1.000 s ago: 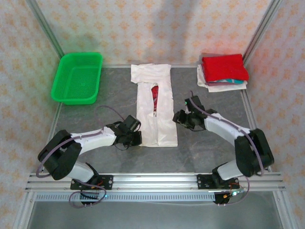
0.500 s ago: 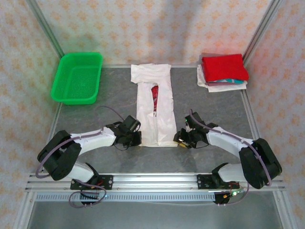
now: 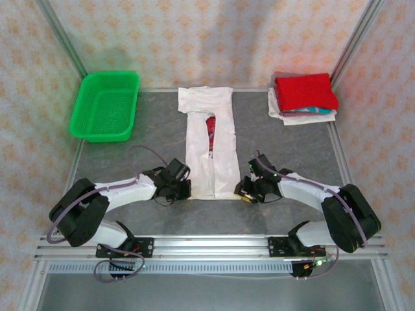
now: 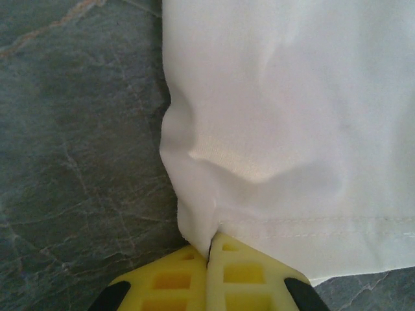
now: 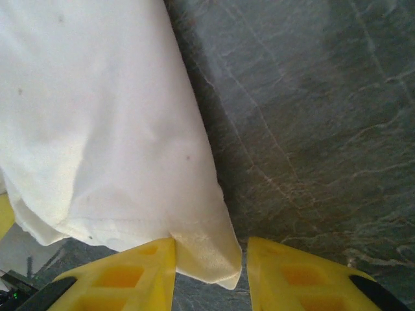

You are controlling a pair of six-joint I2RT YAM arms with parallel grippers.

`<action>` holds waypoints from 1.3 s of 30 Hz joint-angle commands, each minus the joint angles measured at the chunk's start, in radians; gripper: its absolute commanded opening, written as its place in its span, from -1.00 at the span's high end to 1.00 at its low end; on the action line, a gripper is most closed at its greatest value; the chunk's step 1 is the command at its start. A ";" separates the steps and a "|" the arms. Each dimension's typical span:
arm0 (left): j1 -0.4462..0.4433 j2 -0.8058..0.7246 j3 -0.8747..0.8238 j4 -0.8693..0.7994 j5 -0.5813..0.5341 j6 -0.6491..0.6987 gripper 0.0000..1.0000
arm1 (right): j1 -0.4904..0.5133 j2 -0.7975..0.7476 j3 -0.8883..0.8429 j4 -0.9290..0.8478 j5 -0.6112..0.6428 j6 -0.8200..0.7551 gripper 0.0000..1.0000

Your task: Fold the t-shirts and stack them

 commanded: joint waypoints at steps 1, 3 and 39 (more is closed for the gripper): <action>-0.002 -0.018 -0.024 -0.003 -0.041 -0.018 1.00 | 0.017 0.017 0.030 0.026 0.020 0.021 0.34; -0.004 -0.018 -0.027 0.003 -0.041 -0.020 1.00 | 0.019 0.027 0.035 0.026 0.028 0.022 0.37; -0.177 -0.418 -0.202 -0.153 -0.072 -0.141 1.00 | 0.232 -0.277 -0.176 0.032 0.061 0.015 1.00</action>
